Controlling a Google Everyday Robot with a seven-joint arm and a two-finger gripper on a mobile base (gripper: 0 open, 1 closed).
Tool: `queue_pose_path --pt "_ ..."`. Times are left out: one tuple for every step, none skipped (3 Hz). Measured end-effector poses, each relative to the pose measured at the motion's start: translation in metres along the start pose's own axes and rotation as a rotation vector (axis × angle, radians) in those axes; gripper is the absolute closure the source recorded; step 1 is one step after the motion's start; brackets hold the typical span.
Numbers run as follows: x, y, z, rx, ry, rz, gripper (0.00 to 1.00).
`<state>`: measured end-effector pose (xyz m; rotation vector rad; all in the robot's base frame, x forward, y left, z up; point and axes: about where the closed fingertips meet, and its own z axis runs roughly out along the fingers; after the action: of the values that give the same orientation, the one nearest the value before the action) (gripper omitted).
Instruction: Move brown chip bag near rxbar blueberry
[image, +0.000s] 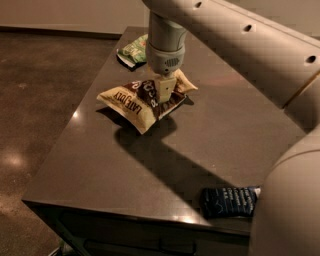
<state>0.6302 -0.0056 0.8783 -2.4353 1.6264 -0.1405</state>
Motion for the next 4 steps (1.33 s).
queue_pose_path --pt "0.011 0.021 -0.023 0.029 -0.02 0.014 0.99" --pt "0.015 0.053 -0.055 0.051 -0.059 0.014 1.0" --pt "0.011 0.108 -0.075 0.026 -0.09 -0.027 1.0" --pt "0.02 0.17 -0.098 0.006 -0.098 -0.059 1.0"
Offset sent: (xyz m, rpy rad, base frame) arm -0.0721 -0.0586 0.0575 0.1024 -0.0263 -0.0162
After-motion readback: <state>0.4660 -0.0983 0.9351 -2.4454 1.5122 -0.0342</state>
